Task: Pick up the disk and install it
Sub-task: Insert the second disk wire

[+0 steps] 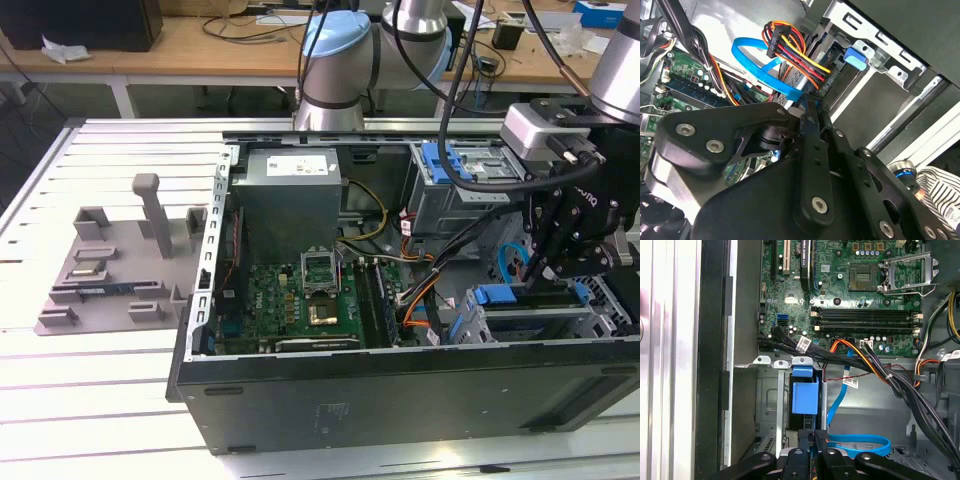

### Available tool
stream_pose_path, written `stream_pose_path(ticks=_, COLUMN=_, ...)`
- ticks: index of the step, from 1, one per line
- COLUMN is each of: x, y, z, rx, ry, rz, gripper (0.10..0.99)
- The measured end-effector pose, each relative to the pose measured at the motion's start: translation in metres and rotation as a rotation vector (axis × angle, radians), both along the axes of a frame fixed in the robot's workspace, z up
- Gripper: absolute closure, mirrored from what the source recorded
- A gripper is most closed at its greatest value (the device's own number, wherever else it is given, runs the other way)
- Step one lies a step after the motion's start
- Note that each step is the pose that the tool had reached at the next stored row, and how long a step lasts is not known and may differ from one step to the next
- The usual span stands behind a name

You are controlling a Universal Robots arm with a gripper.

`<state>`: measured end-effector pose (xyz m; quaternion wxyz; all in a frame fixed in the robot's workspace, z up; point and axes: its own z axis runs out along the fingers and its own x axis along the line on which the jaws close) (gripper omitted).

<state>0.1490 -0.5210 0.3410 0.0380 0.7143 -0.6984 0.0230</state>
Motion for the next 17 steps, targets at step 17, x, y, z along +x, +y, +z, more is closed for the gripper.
stream_pose_path(ticks=17, x=0.0001, y=0.0045, z=0.03, rx=-0.004, ry=-0.0004, rz=0.0, gripper=0.98)
